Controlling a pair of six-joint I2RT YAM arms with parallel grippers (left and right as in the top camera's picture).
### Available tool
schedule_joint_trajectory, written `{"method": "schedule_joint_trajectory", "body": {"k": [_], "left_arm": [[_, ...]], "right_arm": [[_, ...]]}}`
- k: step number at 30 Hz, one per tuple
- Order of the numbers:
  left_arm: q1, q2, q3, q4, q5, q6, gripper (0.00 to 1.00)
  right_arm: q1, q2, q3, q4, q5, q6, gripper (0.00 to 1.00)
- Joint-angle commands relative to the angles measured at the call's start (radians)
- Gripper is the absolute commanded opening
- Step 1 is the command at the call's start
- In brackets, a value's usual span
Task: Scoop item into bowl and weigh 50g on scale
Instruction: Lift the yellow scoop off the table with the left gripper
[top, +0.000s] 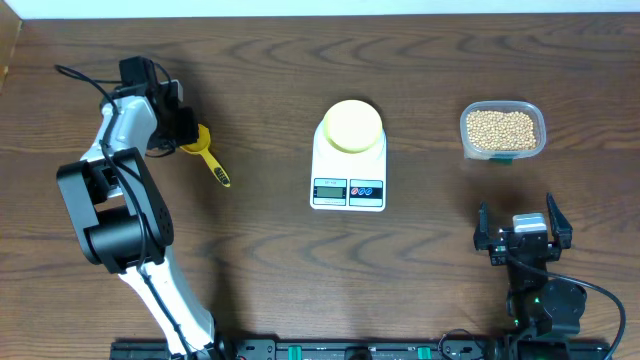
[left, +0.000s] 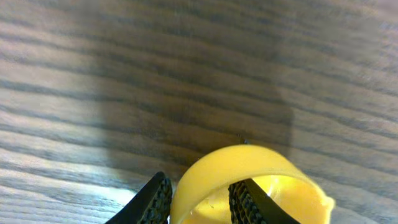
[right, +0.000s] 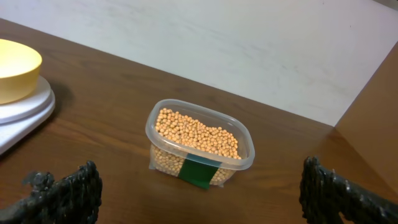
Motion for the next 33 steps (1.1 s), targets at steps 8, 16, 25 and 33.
{"method": "schedule_joint_trajectory", "body": {"k": [8,16,25,33], "left_arm": [[0.0,0.019,-0.032,-0.007,-0.002,-0.037,0.33],[0.0,0.019,-0.034,-0.01,-0.003,-0.07,0.13],[0.0,-0.035,-0.018,-0.014,-0.001,-0.09,0.08],[-0.002,-0.364,0.011,-0.002,0.142,-0.217,0.08]], "right_arm": [[0.0,-0.005,-0.002,-0.003,0.001,0.007,0.99],[0.0,-0.005,-0.002,-0.003,0.001,0.007,0.99],[0.0,-0.005,-0.002,-0.003,0.001,0.007,0.99],[0.0,-0.005,-0.002,-0.002,0.001,0.007,0.99]]}}
